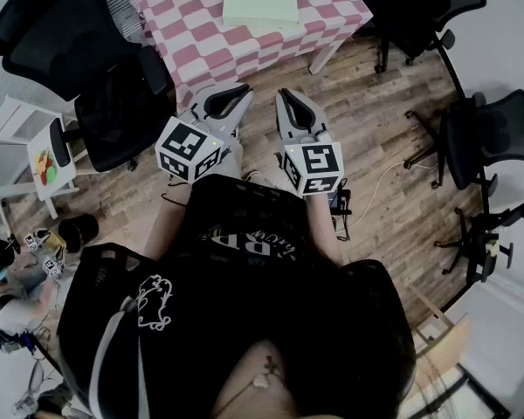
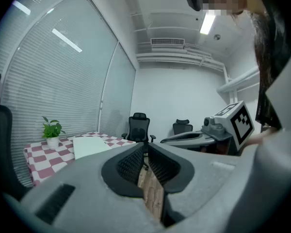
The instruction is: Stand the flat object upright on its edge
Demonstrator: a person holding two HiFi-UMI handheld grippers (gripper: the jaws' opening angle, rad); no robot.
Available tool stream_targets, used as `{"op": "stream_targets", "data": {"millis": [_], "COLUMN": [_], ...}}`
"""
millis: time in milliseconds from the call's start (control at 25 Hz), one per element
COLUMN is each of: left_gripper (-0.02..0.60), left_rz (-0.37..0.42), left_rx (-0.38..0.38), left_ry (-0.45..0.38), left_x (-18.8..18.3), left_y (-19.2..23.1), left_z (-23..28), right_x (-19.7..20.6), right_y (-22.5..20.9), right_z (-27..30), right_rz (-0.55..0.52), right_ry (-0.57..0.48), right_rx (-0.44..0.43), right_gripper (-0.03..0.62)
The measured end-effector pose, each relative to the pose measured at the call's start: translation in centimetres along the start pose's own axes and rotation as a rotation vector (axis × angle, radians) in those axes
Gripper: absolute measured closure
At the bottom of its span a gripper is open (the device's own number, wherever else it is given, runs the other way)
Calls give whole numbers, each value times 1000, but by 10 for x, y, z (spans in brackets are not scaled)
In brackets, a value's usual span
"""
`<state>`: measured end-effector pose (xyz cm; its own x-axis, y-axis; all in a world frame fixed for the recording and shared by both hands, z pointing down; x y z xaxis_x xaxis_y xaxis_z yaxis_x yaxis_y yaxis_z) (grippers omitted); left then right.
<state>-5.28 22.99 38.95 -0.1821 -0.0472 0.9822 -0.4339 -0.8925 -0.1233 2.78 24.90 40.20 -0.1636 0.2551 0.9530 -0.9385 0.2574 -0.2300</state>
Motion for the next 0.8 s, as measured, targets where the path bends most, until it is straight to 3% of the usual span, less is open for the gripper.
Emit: {"op": "stream_targets", "data": {"millis": [800], "left_gripper": [543], "left_rz": [-11], "left_rx": [8], "left_ry": [41], "left_x": [11], "left_y": [11], "left_z": [14], "right_x": [3], "right_y": [-13], "right_z": [16], "right_rz": [13], "right_ry": [25], "right_rx": [-4], "right_gripper": [565]}}
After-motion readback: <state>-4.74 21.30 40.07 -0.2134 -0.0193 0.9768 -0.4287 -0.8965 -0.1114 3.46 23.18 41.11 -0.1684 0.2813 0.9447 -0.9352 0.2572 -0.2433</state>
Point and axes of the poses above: the fingertips, and each gripper's own axes: z forward along the fingers, y to its left, x out of its underside, the point moved 2 cm from there along -z, backward along the fingers, and after that the axes turned 12 degrees about z, right-handed, at the moved point
